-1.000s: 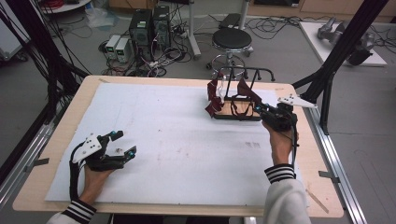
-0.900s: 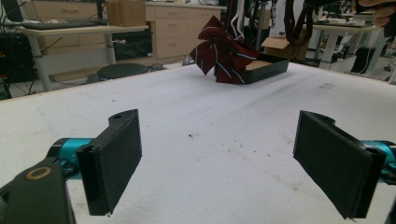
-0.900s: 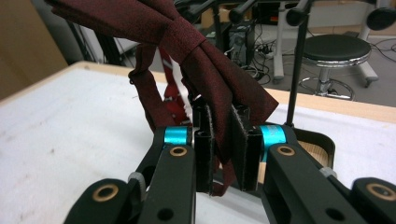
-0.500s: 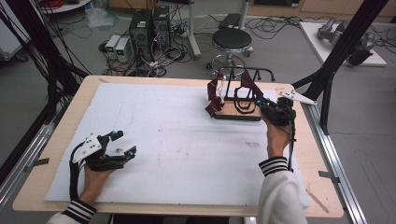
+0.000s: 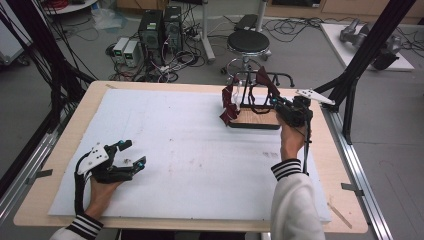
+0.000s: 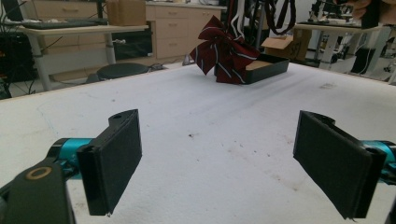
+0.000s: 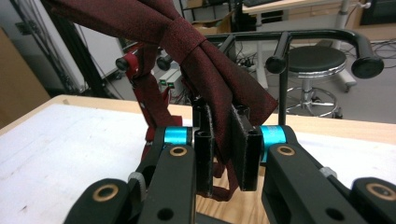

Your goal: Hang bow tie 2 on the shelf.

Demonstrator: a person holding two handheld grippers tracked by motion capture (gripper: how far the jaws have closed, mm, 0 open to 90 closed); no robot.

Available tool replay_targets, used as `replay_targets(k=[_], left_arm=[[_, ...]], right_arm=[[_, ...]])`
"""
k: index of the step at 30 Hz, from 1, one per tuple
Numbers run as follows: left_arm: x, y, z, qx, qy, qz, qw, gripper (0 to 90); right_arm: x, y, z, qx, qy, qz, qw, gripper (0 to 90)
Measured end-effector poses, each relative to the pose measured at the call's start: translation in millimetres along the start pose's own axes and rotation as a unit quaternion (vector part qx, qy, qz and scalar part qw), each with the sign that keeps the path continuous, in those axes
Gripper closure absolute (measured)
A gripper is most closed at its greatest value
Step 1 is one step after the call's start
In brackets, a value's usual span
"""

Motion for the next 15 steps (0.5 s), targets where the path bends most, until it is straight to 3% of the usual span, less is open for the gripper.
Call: replay_targets(k=[15], left_arm=[[0.1,-0.2,0.0,0.000,0.000,0.000,1.0000,15.8]], right_arm=[[12.7,-7.2,-7.2,0.014,-0.003,-0.022,0.9997,80.8]])
Point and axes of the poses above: each handheld gripper's, and its own axes: x roughly forward along the jaws, z roughly out of its top, y roughly to its left, the point moved 9 cm from there along x, roughly forward along the jaws, and after that the axes turned 9 degrees about -y, right-handed, at the moved point
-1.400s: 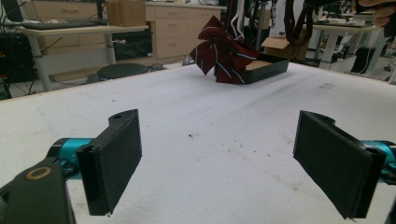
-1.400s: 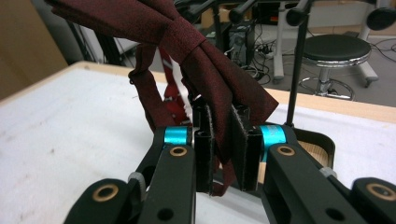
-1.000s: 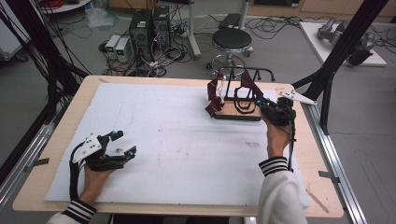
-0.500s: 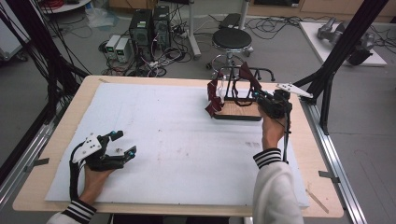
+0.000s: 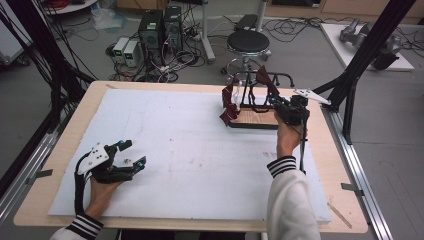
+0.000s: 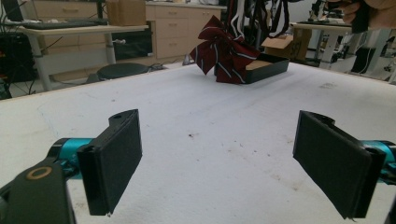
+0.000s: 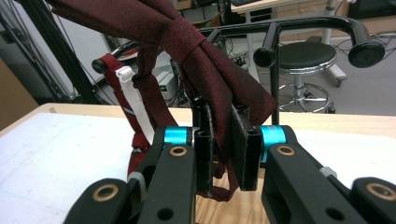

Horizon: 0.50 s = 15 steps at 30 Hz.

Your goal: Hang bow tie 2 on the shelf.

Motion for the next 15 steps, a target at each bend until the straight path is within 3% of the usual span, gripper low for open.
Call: replay_targets(k=[6,15], left_arm=[[0.1,0.0,0.0,0.000,-0.001,0.000,1.0000,15.8],[0.0,0.3,-0.1,0.001,0.001,0.000,1.0000,15.8]], right_arm=[[4.7,-1.0,-0.3,-0.013,0.000,-0.008,0.9999,80.8],[15.6,-2.6,4.9,-0.011,0.001,-0.015,0.9998,80.8]])
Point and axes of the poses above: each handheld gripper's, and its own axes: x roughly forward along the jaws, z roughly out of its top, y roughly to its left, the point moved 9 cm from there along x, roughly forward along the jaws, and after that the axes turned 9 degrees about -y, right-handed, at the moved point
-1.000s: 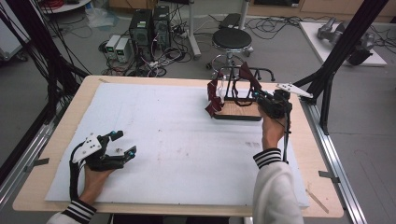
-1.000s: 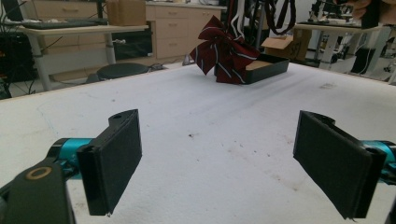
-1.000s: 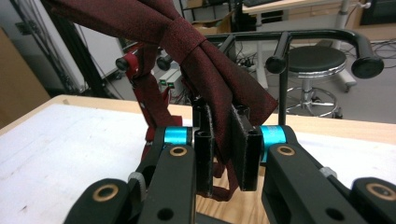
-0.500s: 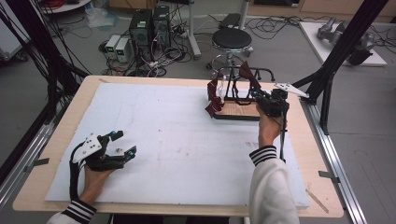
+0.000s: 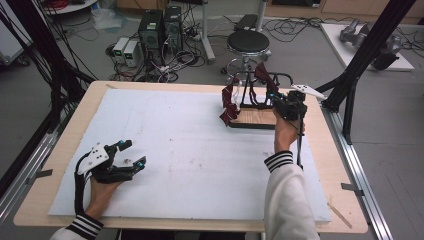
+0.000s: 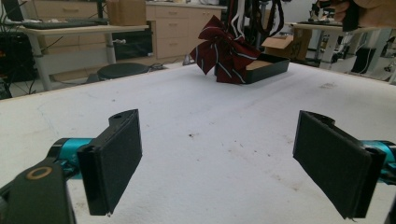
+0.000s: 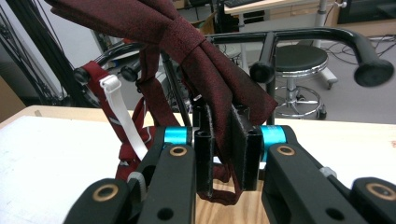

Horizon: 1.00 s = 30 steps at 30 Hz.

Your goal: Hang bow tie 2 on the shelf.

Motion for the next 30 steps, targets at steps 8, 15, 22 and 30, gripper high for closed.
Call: replay_targets(k=[8,15,22,30], left_arm=[[0.0,0.0,0.0,0.000,0.000,0.000,1.0000,15.8],[0.0,0.0,0.0,0.000,0.000,0.000,1.0000,15.8],[0.0,-0.5,-0.1,-0.001,0.000,-0.001,1.0000,15.8],[0.3,-0.3,-0.1,-0.002,0.000,0.000,1.0000,15.8]], right_arm=[[5.7,-1.8,-4.2,0.013,0.002,-0.005,0.9999,80.7],[9.2,-10.4,-7.5,0.022,0.005,-0.014,0.9997,80.8],[14.2,-14.7,-11.5,0.017,0.011,-0.025,0.9995,80.6],[19.2,-18.5,-16.6,0.010,0.016,-0.033,0.9993,80.3]])
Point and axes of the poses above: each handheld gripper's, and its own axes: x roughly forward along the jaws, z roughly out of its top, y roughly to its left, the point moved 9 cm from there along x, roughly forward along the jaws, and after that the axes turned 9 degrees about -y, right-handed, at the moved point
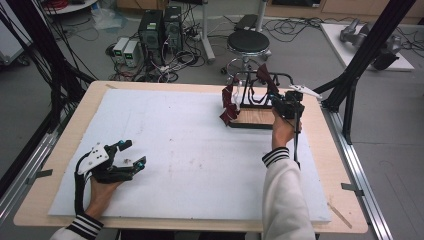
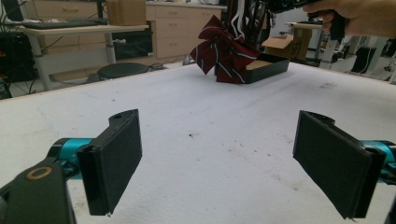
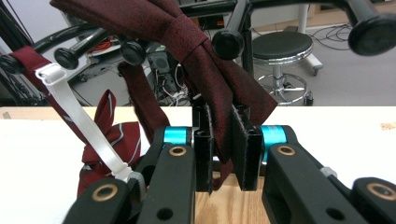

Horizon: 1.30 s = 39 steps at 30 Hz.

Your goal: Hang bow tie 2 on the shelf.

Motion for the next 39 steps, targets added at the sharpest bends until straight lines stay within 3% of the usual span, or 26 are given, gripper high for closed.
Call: replay_targets(k=[5,10,15,20,24,26,31,39], left_arm=[[0.0,0.0,-0.1,0.000,0.001,0.000,1.0000,15.8],[0.3,0.4,0.0,-0.001,0.000,0.002,1.0000,15.8],[0.5,-0.2,-0.2,0.000,0.001,0.002,1.0000,15.8],[0.4,-0.2,-0.4,0.003,0.003,0.001,1.0000,15.8],[0.3,-0.4,-0.3,0.004,0.002,0.000,1.0000,15.8],[0.0,-0.8,0.0,0.004,0.000,0.000,1.0000,15.8],[-0.9,-0.3,0.7,0.001,-0.005,0.000,1.0000,15.8],[-1.2,-0.7,1.2,0.001,-0.008,0.001,1.0000,15.8]], right_arm=[[0.3,0.6,-1.1,-0.008,0.004,-0.003,1.0000,79.0],[0.4,1.1,-2.7,-0.034,0.011,-0.008,0.9994,73.6],[-1.0,3.4,-1.9,-0.033,0.013,0.013,0.9993,54.0],[-3.0,6.3,-2.4,-0.034,0.020,0.015,0.9991,29.4],[-8.4,17.3,-2.1,-0.045,0.026,0.042,0.9978,17.5],[-14.1,22.0,-3.9,-0.063,0.029,0.045,0.9966,16.4],[-33.1,33.7,-5.6,-0.075,0.021,0.064,0.9948,12.3],[-82.5,50.4,-9.6,-0.085,-0.021,0.094,0.9917,11.9]])
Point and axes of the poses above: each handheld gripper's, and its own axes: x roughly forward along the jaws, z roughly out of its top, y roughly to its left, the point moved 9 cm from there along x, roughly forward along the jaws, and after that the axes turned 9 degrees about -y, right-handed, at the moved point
